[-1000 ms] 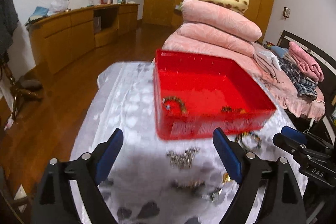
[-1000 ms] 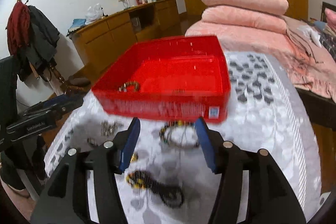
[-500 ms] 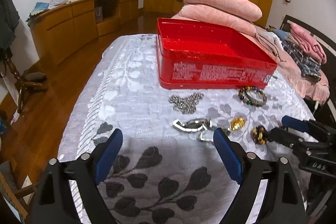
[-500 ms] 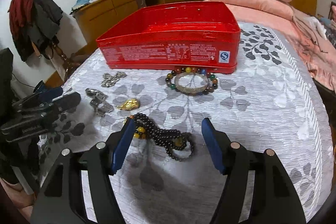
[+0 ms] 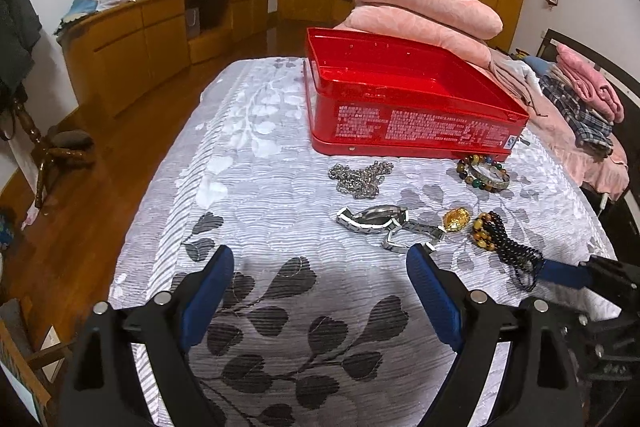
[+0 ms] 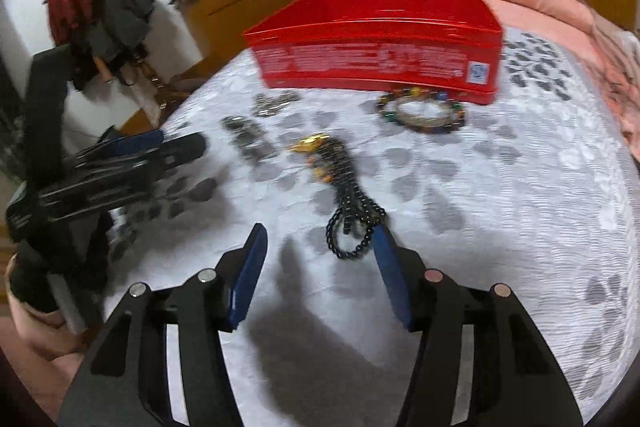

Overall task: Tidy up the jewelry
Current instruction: 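Grasp the black bead necklace with the right tool, then grasp the silver watch with the left tool while the right holds the black necklace, then carry the watch and black necklace into the red tin and open both tools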

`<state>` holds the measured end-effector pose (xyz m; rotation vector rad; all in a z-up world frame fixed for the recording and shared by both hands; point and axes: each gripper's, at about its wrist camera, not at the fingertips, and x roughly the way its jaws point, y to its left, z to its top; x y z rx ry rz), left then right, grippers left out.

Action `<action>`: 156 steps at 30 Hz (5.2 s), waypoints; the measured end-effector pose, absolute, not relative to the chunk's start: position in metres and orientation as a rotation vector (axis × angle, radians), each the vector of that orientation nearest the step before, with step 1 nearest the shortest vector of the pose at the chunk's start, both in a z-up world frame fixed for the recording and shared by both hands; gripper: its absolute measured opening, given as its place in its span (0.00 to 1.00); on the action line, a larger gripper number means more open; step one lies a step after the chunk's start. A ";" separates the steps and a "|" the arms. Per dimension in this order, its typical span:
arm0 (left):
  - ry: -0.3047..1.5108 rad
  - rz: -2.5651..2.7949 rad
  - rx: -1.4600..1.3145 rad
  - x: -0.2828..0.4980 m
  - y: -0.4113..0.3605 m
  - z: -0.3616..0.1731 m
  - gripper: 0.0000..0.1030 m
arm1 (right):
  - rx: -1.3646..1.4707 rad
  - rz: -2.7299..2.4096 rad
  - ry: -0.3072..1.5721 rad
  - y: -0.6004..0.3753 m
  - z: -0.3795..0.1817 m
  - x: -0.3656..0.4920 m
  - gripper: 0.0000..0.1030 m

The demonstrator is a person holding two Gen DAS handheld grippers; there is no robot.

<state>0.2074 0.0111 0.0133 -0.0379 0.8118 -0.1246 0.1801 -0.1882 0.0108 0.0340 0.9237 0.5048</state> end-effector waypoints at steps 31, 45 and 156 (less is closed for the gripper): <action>0.863 -0.195 -0.040 0.243 0.001 0.006 0.84 | -0.005 0.405 0.927 -0.189 0.004 0.214 0.15; 0.896 -0.396 -0.104 0.245 -0.006 0.001 0.60 | 0.018 0.412 0.933 -0.193 0.003 0.215 0.16; 0.692 -0.334 -0.094 0.264 -0.030 0.076 0.21 | 0.045 0.337 0.756 -0.198 0.086 0.252 0.14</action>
